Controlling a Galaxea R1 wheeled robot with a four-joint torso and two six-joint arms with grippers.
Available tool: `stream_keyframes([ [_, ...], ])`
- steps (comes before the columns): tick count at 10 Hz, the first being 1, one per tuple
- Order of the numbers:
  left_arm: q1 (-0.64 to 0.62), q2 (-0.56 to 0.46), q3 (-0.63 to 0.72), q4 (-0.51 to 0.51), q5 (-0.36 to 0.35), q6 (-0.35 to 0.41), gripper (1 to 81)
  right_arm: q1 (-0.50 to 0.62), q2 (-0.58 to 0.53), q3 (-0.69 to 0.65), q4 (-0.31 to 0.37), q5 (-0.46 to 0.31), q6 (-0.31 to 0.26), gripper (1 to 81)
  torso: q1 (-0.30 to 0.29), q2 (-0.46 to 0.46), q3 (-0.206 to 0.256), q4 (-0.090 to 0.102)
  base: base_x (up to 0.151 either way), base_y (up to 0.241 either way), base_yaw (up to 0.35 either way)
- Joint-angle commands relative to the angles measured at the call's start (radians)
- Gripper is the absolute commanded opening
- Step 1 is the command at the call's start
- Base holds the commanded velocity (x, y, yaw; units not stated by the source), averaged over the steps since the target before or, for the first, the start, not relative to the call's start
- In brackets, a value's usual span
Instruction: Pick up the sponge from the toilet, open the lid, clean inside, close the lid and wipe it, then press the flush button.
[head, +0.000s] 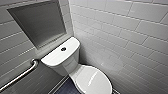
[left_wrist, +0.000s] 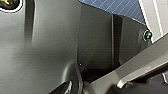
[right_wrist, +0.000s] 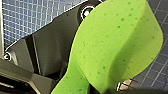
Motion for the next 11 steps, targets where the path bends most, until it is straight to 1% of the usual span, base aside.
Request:
stream_keyframes([
  [1,-0.006,-0.007,0.020,0.006,0.073,0.000,81.1,-0.007,-0.036,0.006,-0.017,-0.075,-0.002,1.0,0.000,0.000,0.000,0.000,-0.071,0.000,0.000],
  [2,-0.006,-0.008,0.020,0.006,0.072,0.000,81.1,-0.009,-0.036,-0.002,-0.017,-0.084,-0.002,1.0,0.000,0.000,0.000,0.000,0.000,0.000,0.000],
  [3,-0.015,-0.010,0.020,0.003,0.072,-0.002,81.1,-0.012,-0.036,-0.009,-0.017,-0.112,-0.002,1.0,-0.002,-0.001,0.000,0.000,0.000,0.000,0.000],
  [5,-0.063,-0.017,0.028,-0.003,0.079,-0.011,81.1,-0.014,-0.011,-0.044,-0.017,-0.198,-0.004,1.0,-0.002,-0.001,0.000,0.000,0.000,0.000,0.000],
  [6,-0.086,-0.028,0.051,-0.003,0.082,-0.011,81.1,-0.012,0.010,-0.081,-0.016,-0.227,-0.002,1.0,-0.002,-0.001,0.000,0.000,0.000,0.000,0.000],
  [8,-0.120,-0.047,0.095,-0.003,0.084,-0.011,81.1,-0.015,0.082,-0.191,-0.016,-0.261,-0.004,1.0,-0.002,-0.001,0.000,0.000,0.000,0.000,0.000],
  [9,-0.135,-0.048,0.098,-0.005,0.084,-0.013,81.1,-0.015,0.136,-0.268,-0.016,-0.311,-0.005,1.0,-0.002,-0.001,0.000,0.000,0.000,0.000,0.000],
  [10,-0.146,-0.047,0.101,-0.006,0.084,-0.013,81.1,-0.017,0.185,-0.342,-0.019,-0.334,-0.005,1.0,-0.002,-0.001,0.000,0.000,0.000,0.000,0.000],
  [11,-0.160,-0.048,0.109,-0.008,0.084,-0.013,81.1,-0.027,0.216,-0.389,-0.034,-0.334,-0.010,1.0,-0.002,-0.001,0.000,0.000,0.000,0.000,0.000],
])
